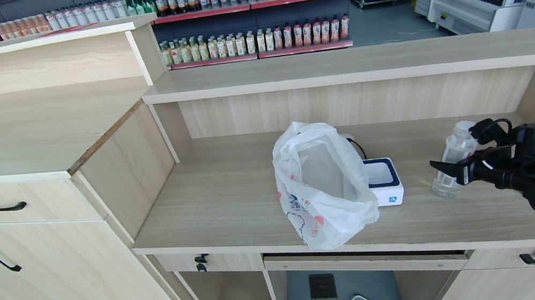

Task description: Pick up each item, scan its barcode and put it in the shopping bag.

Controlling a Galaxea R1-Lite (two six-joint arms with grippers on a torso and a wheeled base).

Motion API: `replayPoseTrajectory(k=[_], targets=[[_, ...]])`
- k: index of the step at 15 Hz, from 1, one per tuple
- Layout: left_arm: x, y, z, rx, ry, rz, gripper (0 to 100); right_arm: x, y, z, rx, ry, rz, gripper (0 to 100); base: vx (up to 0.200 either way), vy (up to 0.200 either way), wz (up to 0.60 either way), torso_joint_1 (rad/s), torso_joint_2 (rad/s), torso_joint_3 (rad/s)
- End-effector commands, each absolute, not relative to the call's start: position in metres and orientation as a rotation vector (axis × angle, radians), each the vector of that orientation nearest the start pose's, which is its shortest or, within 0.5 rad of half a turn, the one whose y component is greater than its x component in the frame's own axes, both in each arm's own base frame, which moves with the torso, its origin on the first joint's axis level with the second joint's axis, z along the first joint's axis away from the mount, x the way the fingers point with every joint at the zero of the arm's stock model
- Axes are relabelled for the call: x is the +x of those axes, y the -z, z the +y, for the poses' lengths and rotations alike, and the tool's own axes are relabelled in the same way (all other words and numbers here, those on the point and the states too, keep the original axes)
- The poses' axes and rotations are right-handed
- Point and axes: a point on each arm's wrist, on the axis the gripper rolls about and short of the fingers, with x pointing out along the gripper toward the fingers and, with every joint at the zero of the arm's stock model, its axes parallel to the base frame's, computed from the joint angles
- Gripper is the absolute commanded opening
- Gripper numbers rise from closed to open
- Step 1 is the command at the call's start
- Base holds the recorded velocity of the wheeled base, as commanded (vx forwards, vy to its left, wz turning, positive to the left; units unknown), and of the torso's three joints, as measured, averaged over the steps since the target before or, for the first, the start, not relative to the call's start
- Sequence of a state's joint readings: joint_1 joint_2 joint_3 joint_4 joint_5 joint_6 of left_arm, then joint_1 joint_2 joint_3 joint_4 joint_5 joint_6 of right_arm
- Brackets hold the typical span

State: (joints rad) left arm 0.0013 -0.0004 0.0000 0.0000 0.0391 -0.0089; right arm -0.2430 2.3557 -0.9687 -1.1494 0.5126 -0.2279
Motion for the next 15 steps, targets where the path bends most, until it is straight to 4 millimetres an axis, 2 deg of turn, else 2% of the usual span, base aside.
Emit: replayPoseTrajectory(k=[1,4,7,8,11,13,15], targets=[[-0.023,-0.075,0.001,-0.009,-0.041,0.000,100,0.408,-0.028,-0.090,-0.137,-0.291,0.190,0,0.000,0.000,0.00,0.000,0.00,0.000],[-0.023,-0.075,0.001,-0.009,-0.041,0.000,100,0.406,-0.033,-0.090,-0.122,-0.286,0.191,0,0.000,0.000,0.00,0.000,0.00,0.000],[-0.023,-0.075,0.001,-0.009,-0.041,0.000,100,0.398,-0.056,-0.089,-0.131,-0.278,0.160,0,0.000,0.000,0.00,0.000,0.00,0.000],[-0.023,-0.075,0.001,-0.009,-0.041,0.000,100,0.393,-0.073,-0.089,-0.112,-0.276,0.155,0,0.000,0.000,0.00,0.000,0.00,0.000],[-0.023,-0.075,0.001,-0.009,-0.041,0.000,100,0.361,-0.158,-0.075,0.072,-0.274,0.132,0,0.000,0.000,0.00,0.000,0.00,0.000],[-0.023,-0.075,0.001,-0.009,-0.041,0.000,100,0.324,-0.215,-0.049,0.194,-0.334,0.132,0,0.000,0.000,0.00,0.000,0.00,0.000],[-0.023,-0.075,0.001,-0.009,-0.041,0.000,100,0.291,-0.257,-0.026,0.260,-0.472,0.109,0,0.000,0.000,0.00,0.000,0.00,0.000]])
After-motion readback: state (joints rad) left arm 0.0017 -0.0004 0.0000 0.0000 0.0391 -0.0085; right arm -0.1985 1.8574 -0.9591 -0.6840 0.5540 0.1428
